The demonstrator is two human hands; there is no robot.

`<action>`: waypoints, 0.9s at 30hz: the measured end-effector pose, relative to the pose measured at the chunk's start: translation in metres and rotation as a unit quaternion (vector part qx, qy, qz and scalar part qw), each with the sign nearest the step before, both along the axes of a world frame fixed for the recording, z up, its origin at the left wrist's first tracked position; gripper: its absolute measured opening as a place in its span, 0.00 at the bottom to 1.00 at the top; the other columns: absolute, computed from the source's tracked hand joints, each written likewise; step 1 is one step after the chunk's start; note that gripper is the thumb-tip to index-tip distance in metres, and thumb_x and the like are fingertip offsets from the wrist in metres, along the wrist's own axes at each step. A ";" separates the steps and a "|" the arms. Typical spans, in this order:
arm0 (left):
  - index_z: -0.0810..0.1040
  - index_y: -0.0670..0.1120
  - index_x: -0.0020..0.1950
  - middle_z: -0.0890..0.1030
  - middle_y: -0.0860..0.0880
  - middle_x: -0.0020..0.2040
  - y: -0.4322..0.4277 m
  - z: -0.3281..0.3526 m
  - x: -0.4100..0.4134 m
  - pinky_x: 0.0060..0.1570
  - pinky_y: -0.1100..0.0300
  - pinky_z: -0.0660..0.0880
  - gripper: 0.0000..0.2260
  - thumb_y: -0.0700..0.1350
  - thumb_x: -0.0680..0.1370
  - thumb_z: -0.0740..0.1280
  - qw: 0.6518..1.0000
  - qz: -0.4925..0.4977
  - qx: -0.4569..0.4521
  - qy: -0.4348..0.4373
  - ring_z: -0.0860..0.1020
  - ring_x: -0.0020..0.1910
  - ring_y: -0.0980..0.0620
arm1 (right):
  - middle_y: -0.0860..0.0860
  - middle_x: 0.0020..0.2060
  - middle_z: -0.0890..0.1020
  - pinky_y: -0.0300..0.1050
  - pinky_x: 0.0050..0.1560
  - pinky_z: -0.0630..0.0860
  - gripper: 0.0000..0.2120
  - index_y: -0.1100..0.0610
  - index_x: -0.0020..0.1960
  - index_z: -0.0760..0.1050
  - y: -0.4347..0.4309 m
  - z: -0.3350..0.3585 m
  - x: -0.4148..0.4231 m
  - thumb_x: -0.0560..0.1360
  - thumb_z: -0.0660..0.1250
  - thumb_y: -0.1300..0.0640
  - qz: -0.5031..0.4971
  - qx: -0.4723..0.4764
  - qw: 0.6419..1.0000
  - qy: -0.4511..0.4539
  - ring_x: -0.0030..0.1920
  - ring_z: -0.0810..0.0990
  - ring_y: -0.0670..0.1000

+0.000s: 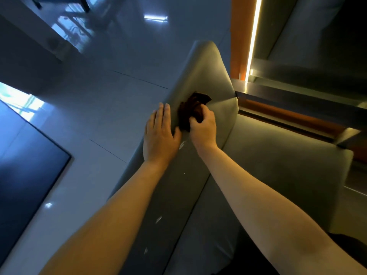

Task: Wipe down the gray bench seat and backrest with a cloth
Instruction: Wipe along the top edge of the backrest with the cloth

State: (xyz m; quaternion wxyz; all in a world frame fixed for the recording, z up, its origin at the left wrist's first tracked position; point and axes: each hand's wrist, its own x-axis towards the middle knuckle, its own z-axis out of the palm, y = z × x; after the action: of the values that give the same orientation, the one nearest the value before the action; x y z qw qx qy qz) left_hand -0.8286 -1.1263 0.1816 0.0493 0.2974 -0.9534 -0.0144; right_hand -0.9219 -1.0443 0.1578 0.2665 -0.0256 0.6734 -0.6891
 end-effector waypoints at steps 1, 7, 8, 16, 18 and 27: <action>0.55 0.43 0.82 0.59 0.42 0.82 0.002 0.000 0.000 0.77 0.46 0.60 0.31 0.52 0.83 0.62 1.000 0.003 -0.004 0.004 0.58 0.80 0.43 | 0.49 0.64 0.72 0.49 0.69 0.73 0.24 0.54 0.75 0.68 -0.002 -0.003 -0.008 0.80 0.65 0.61 -0.020 0.026 0.999 -0.021 0.65 0.73 0.50; 0.54 0.42 0.82 0.58 0.41 0.82 0.002 -0.003 -0.001 0.76 0.47 0.60 0.31 0.51 0.83 0.61 1.000 0.002 -0.001 0.008 0.58 0.80 0.42 | 0.49 0.66 0.73 0.50 0.68 0.74 0.25 0.53 0.77 0.66 -0.004 0.003 0.003 0.81 0.63 0.63 -0.037 0.020 0.997 -0.065 0.67 0.73 0.51; 0.54 0.42 0.82 0.58 0.41 0.81 0.002 -0.003 -0.001 0.77 0.46 0.60 0.30 0.51 0.83 0.60 1.000 0.003 0.005 0.010 0.58 0.80 0.41 | 0.49 0.63 0.75 0.48 0.67 0.74 0.23 0.53 0.75 0.68 -0.002 0.006 0.014 0.81 0.64 0.63 -0.024 0.004 0.998 -0.049 0.65 0.74 0.50; 0.56 0.43 0.82 0.59 0.40 0.81 0.003 0.003 0.002 0.76 0.43 0.62 0.29 0.49 0.83 0.60 1.000 -0.013 0.020 0.007 0.58 0.80 0.39 | 0.51 0.66 0.75 0.52 0.70 0.73 0.22 0.53 0.74 0.70 0.000 0.010 0.003 0.80 0.63 0.62 0.020 0.033 0.999 0.037 0.65 0.73 0.48; 0.55 0.43 0.82 0.58 0.41 0.82 0.003 0.004 0.002 0.76 0.44 0.61 0.29 0.49 0.83 0.60 1.000 -0.014 0.022 0.005 0.58 0.80 0.40 | 0.50 0.71 0.71 0.55 0.72 0.71 0.26 0.51 0.78 0.63 -0.011 0.018 -0.009 0.82 0.62 0.57 -0.021 0.016 0.999 -0.024 0.70 0.70 0.51; 0.56 0.47 0.82 0.58 0.44 0.82 0.004 0.012 0.003 0.76 0.45 0.62 0.29 0.52 0.84 0.62 0.996 -0.004 0.083 0.033 0.57 0.81 0.43 | 0.50 0.59 0.78 0.49 0.65 0.76 0.14 0.53 0.65 0.76 0.000 0.025 0.034 0.80 0.66 0.60 0.047 0.011 0.996 0.081 0.59 0.77 0.48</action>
State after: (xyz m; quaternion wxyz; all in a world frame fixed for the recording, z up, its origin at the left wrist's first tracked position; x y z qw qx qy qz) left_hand -0.8258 -1.1220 0.1935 0.0558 0.2958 -0.9480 -0.1037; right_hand -0.8877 -1.0447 0.1829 0.2435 -0.1103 0.6986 -0.6638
